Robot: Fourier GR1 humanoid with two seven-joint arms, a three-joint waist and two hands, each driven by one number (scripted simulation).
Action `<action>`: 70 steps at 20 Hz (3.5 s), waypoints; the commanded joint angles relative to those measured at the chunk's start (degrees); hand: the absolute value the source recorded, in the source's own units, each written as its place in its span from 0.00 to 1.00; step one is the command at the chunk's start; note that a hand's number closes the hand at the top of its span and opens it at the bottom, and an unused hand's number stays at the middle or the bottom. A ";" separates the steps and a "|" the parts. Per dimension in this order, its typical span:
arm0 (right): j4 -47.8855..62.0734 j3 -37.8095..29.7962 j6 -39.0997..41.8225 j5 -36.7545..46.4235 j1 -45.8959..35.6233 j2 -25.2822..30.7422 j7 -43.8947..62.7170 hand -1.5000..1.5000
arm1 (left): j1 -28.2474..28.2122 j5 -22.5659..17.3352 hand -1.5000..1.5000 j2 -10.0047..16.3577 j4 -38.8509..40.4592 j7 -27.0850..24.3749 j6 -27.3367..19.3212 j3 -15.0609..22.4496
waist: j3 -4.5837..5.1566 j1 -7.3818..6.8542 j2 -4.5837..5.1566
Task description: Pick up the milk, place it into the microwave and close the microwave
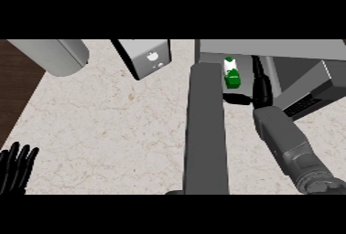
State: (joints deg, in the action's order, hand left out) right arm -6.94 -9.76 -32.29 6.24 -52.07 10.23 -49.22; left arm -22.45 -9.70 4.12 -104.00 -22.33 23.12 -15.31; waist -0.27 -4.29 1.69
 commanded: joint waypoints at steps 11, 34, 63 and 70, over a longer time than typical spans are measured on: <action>-3.51 -3.07 15.57 -4.62 10.46 -7.49 -10.03 0.00 | -4.62 1.38 0.00 -1.95 -4.63 2.32 4.90 7.13 | 0.19 3.39 -1.47; -42.56 4.38 41.95 -11.07 45.54 -4.43 -6.49 1.00 | 8.92 16.03 1.00 -4.08 1.03 8.14 1.62 23.48 | 0.33 5.52 -1.92; -84.96 1.19 49.53 -24.32 61.73 4.73 14.70 0.00 | 55.81 3.04 1.00 -4.10 48.37 13.47 -36.94 65.39 | 0.41 8.96 -1.01; -85.76 1.88 53.95 -27.49 58.09 7.27 17.17 0.00 | 62.70 -7.73 0.00 -4.09 49.79 12.83 -41.04 68.53 | 0.47 12.41 -0.08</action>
State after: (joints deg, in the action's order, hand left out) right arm -91.58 -8.80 20.39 -20.08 7.84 17.35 -33.19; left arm 36.71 -12.04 0.48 -55.60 -7.64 -15.36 51.91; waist 0.15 6.78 1.14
